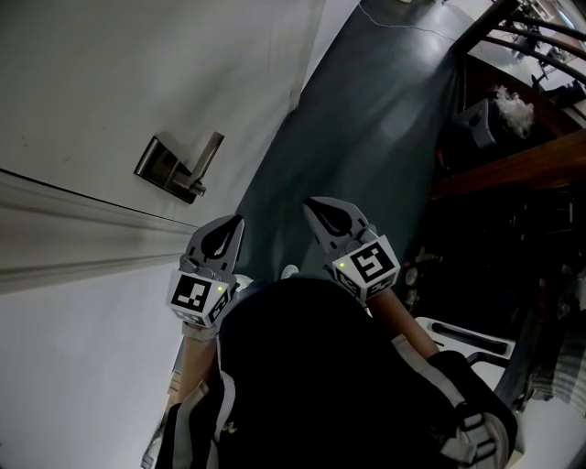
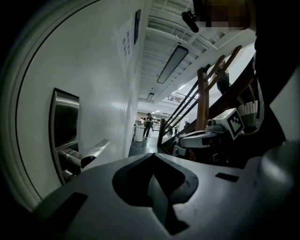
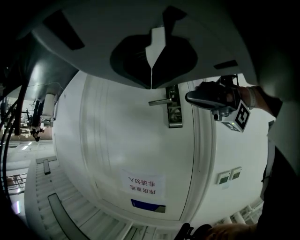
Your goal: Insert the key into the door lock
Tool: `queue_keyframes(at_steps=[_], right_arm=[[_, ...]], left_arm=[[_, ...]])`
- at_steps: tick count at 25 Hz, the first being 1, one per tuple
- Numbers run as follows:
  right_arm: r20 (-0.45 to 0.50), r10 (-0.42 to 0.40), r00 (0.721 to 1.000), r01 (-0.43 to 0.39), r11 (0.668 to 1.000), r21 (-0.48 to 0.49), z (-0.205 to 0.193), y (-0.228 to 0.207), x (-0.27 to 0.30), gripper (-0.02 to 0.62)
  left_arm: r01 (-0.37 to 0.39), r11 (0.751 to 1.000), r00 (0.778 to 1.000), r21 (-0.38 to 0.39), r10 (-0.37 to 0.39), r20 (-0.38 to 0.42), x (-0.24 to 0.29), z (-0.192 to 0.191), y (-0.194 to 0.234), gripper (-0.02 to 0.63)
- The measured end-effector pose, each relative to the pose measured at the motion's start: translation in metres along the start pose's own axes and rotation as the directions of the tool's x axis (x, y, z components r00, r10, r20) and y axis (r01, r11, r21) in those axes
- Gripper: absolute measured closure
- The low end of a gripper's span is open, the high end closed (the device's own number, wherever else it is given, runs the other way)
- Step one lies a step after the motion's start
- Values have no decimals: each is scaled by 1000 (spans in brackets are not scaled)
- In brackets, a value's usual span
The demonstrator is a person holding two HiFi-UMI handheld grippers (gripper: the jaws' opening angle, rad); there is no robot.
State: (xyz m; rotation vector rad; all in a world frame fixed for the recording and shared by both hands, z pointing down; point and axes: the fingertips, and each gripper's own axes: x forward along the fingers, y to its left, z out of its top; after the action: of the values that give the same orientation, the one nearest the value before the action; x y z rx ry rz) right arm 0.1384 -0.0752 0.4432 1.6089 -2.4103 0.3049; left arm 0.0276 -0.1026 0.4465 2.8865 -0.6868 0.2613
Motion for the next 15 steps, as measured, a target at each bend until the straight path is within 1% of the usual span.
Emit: queue_keyframes(at_steps=[6, 15], right_arm=[[0, -27, 1000, 27, 999, -17, -1, -7, -6, 577], [-18, -43, 999, 43, 999, 15, -4, -10, -3, 577]], left_arm=[[21, 1000, 1000, 6, -21, -3, 6, 3, -1, 598], [22, 1000, 1000, 1, -22, -3, 7, 3, 4, 598]])
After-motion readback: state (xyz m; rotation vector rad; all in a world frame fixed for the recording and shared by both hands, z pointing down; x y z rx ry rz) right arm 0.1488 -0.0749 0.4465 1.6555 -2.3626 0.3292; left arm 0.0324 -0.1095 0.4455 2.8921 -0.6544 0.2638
